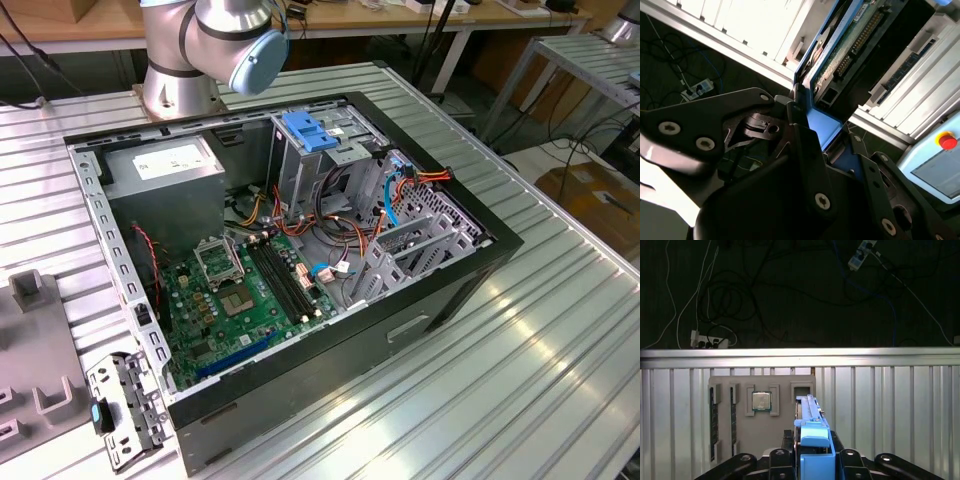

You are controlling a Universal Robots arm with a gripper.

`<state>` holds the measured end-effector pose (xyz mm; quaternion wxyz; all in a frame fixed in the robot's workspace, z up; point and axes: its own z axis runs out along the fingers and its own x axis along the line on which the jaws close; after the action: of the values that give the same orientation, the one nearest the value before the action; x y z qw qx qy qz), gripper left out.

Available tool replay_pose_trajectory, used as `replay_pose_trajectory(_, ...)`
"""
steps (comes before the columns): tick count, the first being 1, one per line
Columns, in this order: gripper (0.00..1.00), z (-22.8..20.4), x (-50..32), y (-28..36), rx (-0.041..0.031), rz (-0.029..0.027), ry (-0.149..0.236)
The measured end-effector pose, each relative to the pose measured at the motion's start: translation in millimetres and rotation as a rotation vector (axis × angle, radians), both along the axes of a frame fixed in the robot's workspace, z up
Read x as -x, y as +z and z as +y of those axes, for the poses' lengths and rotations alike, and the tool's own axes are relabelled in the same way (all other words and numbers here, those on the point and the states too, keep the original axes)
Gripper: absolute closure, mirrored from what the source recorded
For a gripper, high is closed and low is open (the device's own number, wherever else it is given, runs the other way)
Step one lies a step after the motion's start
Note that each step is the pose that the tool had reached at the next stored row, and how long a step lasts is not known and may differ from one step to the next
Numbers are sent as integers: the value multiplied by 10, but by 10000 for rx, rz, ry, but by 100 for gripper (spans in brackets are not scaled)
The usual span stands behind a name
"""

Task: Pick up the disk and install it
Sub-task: 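Pick up the disk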

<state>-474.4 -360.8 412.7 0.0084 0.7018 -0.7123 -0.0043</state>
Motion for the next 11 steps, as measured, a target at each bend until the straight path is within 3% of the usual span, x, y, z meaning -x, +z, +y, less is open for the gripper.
replay_pose_trajectory(11,63,0,0,29,0,1,0)
